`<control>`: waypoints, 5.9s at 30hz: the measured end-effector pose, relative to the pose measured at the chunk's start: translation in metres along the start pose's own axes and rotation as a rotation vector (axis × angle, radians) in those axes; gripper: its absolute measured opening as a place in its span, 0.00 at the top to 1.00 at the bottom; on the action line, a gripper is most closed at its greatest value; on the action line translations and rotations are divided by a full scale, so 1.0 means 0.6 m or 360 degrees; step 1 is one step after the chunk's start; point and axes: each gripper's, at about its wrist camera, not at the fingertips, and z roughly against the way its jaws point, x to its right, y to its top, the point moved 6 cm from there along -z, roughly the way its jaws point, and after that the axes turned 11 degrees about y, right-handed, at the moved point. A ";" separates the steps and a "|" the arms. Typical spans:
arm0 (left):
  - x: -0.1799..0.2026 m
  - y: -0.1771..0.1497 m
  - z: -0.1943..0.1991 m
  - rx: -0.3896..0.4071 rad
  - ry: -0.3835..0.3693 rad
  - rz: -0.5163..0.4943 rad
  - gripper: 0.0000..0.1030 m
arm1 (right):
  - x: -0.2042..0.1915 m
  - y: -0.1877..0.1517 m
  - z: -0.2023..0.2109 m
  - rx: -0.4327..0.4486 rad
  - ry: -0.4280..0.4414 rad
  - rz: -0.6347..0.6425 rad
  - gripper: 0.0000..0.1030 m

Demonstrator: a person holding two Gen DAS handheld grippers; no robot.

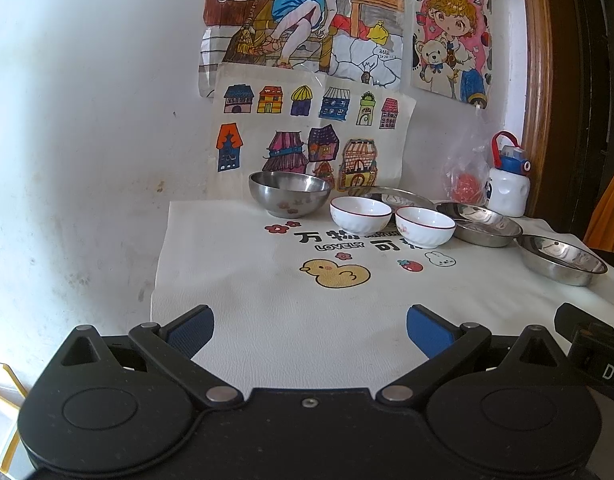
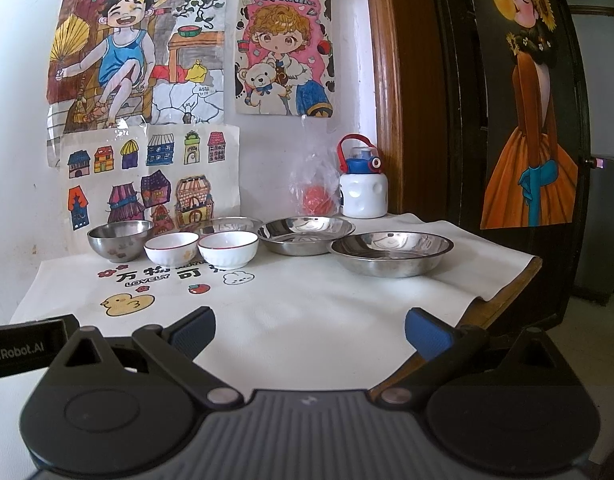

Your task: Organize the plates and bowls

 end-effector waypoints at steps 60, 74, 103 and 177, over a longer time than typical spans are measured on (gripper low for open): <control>0.049 0.008 -0.001 -0.0004 -0.0111 -0.0048 0.01 | 0.047 0.004 -0.007 0.0053 -0.0019 -0.0067 0.00; 0.178 0.076 -0.077 -0.0223 -0.0457 -0.0091 0.01 | 0.205 0.038 -0.079 0.0057 -0.0161 -0.0016 0.00; 0.447 0.099 -0.267 -0.0504 -0.0849 -0.0157 0.01 | 0.368 0.054 -0.257 -0.0058 -0.0038 -0.0349 0.01; 0.403 0.175 -0.451 -0.0467 -0.0613 -0.0183 0.80 | 0.173 0.150 -0.485 -0.0301 0.0080 0.0093 0.61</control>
